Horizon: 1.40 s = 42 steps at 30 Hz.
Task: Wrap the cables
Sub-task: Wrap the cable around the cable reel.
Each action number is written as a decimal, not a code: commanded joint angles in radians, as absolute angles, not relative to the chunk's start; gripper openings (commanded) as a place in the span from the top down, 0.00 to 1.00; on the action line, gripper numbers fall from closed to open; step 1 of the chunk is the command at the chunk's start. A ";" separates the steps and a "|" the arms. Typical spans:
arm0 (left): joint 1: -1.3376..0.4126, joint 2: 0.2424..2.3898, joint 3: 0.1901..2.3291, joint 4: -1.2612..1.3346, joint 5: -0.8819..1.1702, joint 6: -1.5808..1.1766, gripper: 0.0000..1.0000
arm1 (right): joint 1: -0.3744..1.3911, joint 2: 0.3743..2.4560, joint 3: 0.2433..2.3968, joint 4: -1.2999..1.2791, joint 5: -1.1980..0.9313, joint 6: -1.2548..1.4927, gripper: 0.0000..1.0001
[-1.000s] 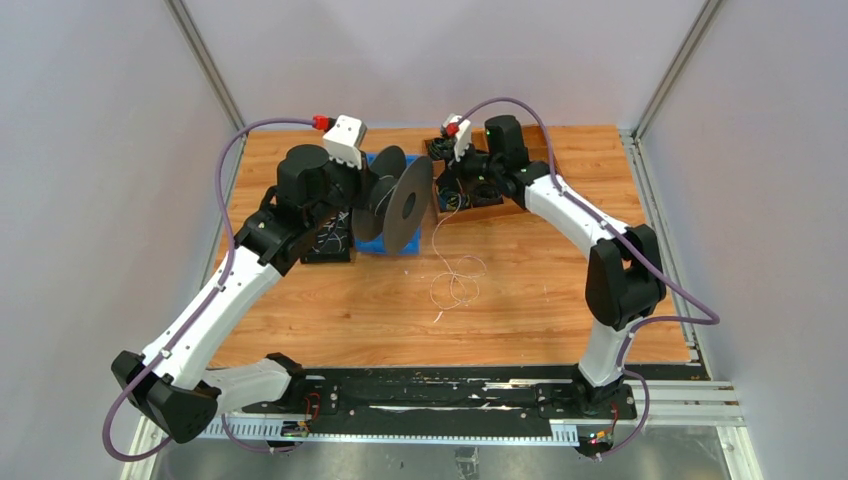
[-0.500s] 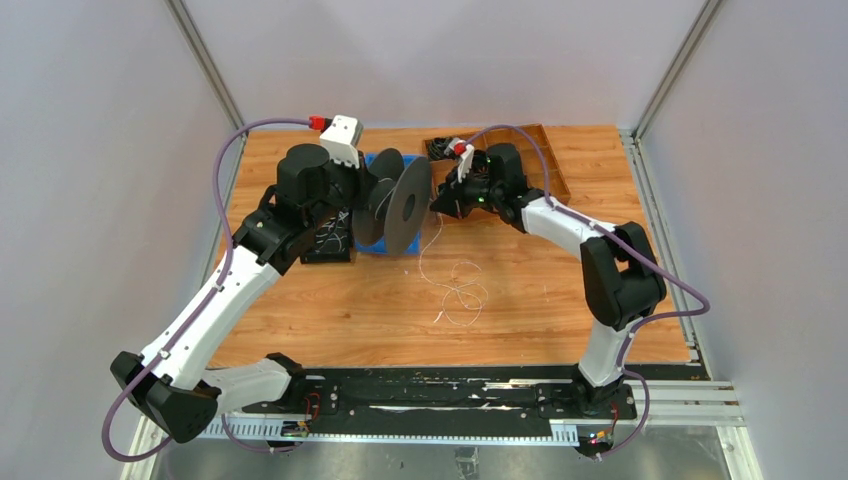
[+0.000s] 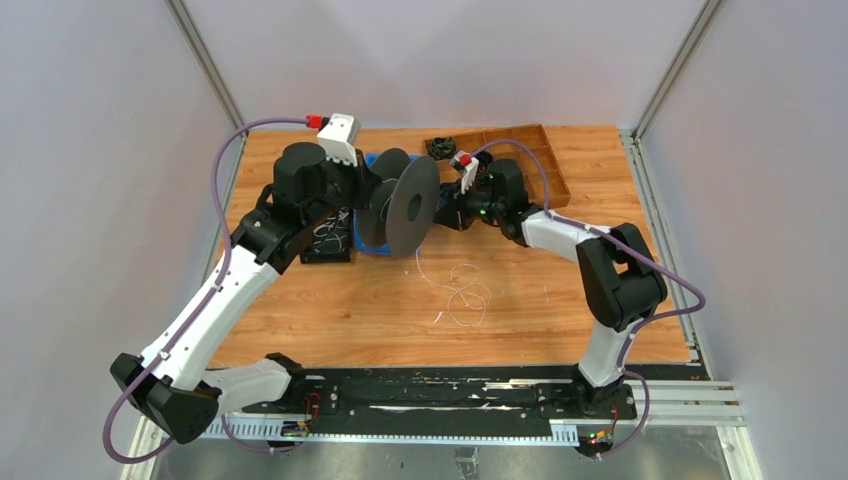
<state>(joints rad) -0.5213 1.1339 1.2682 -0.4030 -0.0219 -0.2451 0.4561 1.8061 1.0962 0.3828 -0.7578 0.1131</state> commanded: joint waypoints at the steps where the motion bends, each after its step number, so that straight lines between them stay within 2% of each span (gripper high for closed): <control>1: -0.512 1.105 1.314 -0.288 0.024 -0.285 1.00 | 0.469 1.804 1.074 0.413 -0.739 0.139 0.92; 4: -0.507 1.105 1.308 -0.285 0.028 -0.293 1.00 | 0.469 1.801 1.061 0.433 -0.747 0.155 0.89; 11: -0.494 1.099 1.297 -0.281 0.015 -0.300 1.00 | 0.470 1.758 0.982 0.427 -0.767 0.189 0.70; 16: -0.478 1.101 1.291 -0.275 0.032 -0.314 1.00 | 0.469 1.708 0.902 0.435 -0.723 0.175 0.63; 21: -0.461 1.096 1.292 -0.271 0.064 -0.332 1.00 | 0.469 1.724 0.867 0.521 -0.680 0.148 0.61; 30: -0.444 1.064 1.319 -0.250 0.257 -0.329 1.00 | 0.420 1.727 0.868 0.616 -0.678 0.126 0.61; 42: -0.443 1.055 1.321 -0.226 0.369 -0.369 1.00 | 0.411 1.797 0.874 0.742 -0.686 0.069 0.58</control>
<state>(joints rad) -0.4469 1.0817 1.2839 -0.3149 0.3038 -0.3347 0.4221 1.7561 0.8761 0.6674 -0.6868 0.1173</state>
